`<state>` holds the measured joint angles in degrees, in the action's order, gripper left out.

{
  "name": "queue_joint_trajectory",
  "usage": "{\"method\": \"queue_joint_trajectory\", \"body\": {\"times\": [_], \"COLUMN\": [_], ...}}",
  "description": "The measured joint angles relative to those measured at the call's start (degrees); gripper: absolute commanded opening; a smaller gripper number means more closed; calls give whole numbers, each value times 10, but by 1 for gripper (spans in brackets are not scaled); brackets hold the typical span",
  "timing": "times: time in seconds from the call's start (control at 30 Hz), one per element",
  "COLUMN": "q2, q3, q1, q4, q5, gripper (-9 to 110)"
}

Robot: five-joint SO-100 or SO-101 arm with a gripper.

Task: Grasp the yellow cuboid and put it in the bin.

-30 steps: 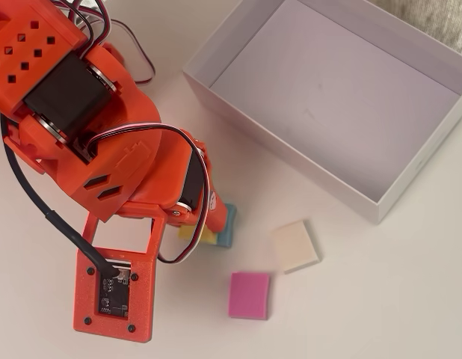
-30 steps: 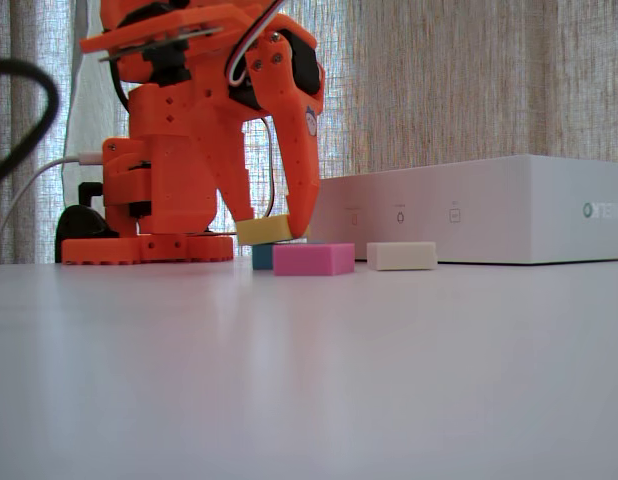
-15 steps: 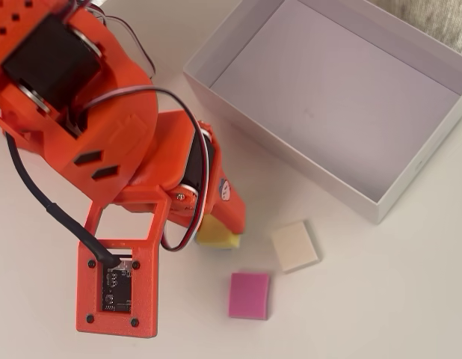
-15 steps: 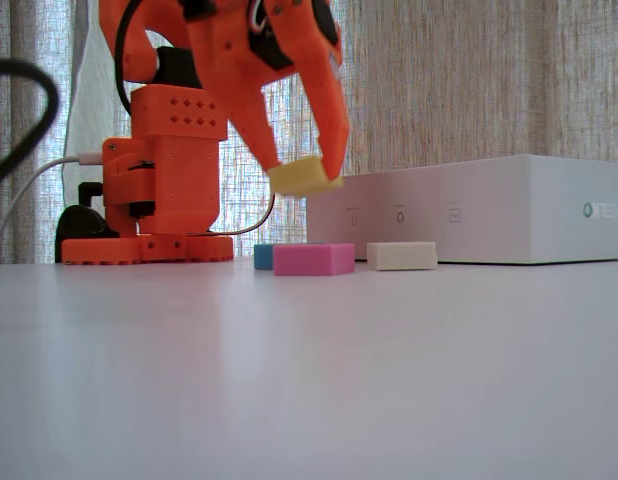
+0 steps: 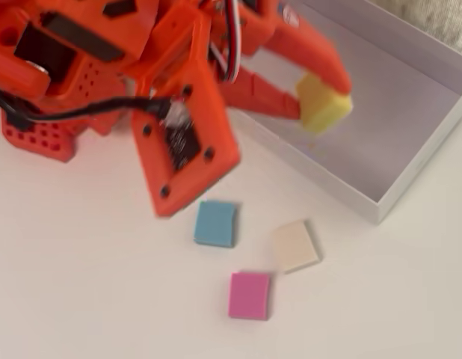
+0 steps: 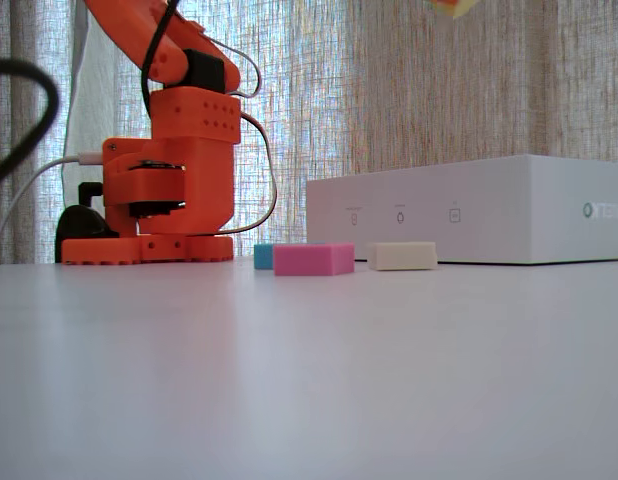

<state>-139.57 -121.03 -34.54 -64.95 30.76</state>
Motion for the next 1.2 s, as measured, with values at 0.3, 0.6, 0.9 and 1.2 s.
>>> {"method": "queue_joint_trajectory", "body": {"times": [0.3,0.6,0.9,1.2], "q2": [55,68,68,53], "q3": [-33,-178,-187,-181], "q1": [-141,-152,-143,-104], "q4": [-55,-45,27,132], "q5": [0,1,1,1], "gripper": [-8,-3,32,43]}}
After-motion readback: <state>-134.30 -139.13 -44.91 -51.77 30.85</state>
